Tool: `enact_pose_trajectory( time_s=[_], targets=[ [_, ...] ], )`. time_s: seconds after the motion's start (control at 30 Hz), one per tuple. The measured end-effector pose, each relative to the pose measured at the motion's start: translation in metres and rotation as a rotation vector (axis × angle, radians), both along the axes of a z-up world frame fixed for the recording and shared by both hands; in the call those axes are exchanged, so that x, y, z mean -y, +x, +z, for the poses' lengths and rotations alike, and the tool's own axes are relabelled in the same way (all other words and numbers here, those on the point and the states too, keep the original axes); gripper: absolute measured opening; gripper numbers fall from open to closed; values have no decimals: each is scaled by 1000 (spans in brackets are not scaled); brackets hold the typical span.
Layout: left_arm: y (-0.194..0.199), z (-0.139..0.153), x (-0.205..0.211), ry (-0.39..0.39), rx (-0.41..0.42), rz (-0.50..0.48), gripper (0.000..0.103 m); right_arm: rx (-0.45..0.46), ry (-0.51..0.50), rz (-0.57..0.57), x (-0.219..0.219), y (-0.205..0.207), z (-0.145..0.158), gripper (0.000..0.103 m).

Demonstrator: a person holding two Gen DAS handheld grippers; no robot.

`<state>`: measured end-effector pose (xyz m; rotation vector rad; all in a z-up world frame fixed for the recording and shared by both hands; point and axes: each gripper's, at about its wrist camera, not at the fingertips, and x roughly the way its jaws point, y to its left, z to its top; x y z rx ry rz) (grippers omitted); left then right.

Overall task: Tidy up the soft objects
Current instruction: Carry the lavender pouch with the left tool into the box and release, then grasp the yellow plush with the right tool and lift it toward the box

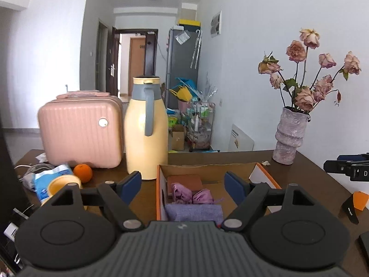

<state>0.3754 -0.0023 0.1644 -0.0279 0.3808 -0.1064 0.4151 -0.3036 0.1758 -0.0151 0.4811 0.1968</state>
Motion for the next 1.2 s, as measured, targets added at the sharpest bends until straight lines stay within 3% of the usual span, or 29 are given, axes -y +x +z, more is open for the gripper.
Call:
enact_pose_trajectory(
  time_s=[0.13, 0.23, 0.4, 0.5, 0.67, 0.77, 0.9, 1.07, 1.2],
  targets=[
    [-72, -32, 1, 32, 67, -52, 90, 93, 3, 23, -8, -55, -22, 60],
    [-127, -64, 8, 57, 108, -80, 93, 158, 11, 52, -9, -112, -54, 69],
    [-191, -116, 12, 38, 49, -111, 94, 195, -32, 80, -21, -193, -109, 69],
    [-209, -136, 15, 42, -5, -139, 94, 173, 2, 83, -22, -234, -138, 70],
    [-206, -146, 22, 56, -35, -153, 94, 87, 76, 47, -18, -253, -166, 70],
    [-200, -144, 22, 40, -36, -143, 94, 81, 51, 16, -19, -252, -169, 70],
    [-185, -146, 27, 28, -59, -147, 94, 78, 96, 7, -9, -245, -172, 69],
    [-142, -143, 41, -39, -85, -206, 89, 71, 110, -20, 1, -224, -173, 69],
    [-84, -135, 57, -100, -106, -241, 83, 86, 97, -11, 4, -188, -164, 69]
  ],
)
